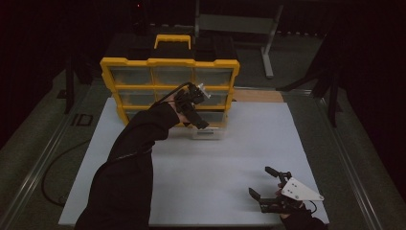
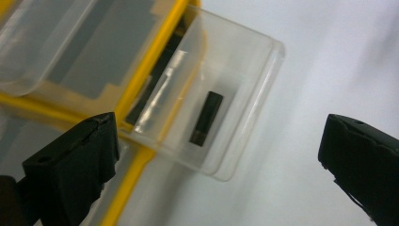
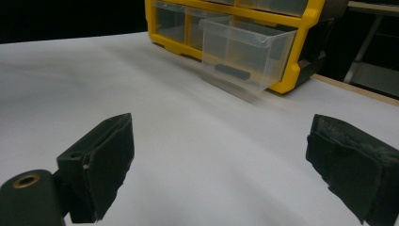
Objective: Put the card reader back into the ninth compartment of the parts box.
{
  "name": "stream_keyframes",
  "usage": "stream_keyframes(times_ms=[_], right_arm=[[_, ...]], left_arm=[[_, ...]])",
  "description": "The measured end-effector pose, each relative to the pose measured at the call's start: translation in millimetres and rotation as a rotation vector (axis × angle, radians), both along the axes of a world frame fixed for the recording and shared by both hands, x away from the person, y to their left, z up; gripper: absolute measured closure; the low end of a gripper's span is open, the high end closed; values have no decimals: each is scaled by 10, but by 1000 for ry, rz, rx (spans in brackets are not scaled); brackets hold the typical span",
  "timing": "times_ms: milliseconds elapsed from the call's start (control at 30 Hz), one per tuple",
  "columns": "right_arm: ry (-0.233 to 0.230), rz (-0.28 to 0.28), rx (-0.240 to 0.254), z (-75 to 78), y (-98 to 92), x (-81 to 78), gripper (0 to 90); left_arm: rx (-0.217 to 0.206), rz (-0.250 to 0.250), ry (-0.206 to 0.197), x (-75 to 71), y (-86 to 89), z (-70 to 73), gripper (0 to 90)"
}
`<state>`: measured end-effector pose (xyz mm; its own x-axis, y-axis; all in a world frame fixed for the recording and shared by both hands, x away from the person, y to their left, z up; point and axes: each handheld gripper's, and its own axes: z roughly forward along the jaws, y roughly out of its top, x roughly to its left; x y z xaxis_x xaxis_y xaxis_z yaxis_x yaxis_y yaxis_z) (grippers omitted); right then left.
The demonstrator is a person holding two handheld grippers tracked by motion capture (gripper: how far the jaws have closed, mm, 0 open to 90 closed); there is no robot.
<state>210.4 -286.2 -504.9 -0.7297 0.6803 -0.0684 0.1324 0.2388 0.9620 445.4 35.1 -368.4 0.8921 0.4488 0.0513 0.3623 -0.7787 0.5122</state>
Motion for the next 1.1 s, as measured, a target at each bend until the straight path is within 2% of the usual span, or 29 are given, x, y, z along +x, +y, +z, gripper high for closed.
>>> stream_keyframes(times_ms=[133,167,200,267,400,433,500,733,1100], right_arm=[[7,-2,9,-4,14,-3,84],[5,-2,10,-3,14,-2,84],[5,-2,10,-3,14,-2,84],[0,-2,-1,-4,4,3,84],[3,0,0,-6,3,5,84],[4,-2,3,-7,3,5,84],[2,-3,0,-5,-1,3,84],[2,0,-3,-4,3,5,84],[2,-4,-11,-3,21,5,84]], left_arm=[[-18,-9,20,-2,60,9,4],[-15,-12,10,-6,71,13,4],[-26,-18,27,-7,82,15,4],[-35,-25,11,-26,93,24,3],[-51,-40,30,-53,109,37,4],[-51,-35,20,-59,114,39,4],[-59,-45,29,-72,134,40,4],[-65,-39,35,-142,220,-10,4],[-115,-25,32,-328,452,0,4]])
